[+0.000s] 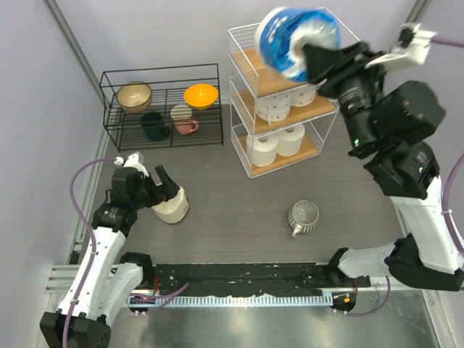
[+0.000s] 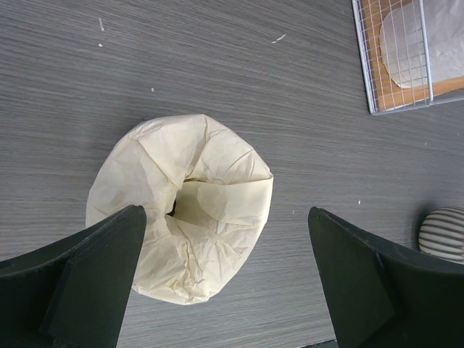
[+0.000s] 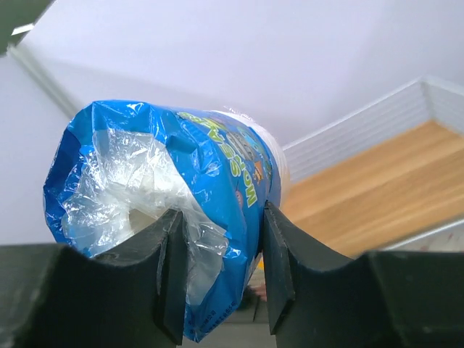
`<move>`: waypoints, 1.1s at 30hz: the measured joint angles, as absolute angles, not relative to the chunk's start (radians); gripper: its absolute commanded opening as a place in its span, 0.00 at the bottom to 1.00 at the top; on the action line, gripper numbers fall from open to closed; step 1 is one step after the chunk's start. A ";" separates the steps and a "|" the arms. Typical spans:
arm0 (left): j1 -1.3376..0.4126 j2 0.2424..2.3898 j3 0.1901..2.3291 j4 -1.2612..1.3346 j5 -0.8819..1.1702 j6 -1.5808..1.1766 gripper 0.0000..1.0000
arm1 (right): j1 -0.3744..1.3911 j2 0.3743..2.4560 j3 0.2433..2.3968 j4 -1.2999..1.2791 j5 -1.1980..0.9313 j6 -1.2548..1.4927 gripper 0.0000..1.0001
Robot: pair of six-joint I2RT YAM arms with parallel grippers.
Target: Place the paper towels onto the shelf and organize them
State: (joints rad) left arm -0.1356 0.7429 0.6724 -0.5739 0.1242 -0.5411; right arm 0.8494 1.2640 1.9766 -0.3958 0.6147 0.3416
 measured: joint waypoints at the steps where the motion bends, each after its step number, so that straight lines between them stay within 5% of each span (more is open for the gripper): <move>1: -0.136 0.743 0.672 -0.574 0.124 -0.541 1.00 | 0.838 1.291 2.038 -0.396 0.631 0.324 0.11; 7: -0.136 0.743 0.672 -0.574 0.124 -0.541 1.00 | 0.671 1.496 2.402 -0.480 0.663 0.273 0.11; 18: -0.137 0.743 0.672 -0.574 0.125 -0.541 1.00 | 0.169 1.755 2.402 -0.694 0.277 0.491 0.12; 33: -0.150 0.743 0.672 -0.574 0.117 -0.541 1.00 | 0.141 1.727 2.354 -0.677 0.083 0.545 0.14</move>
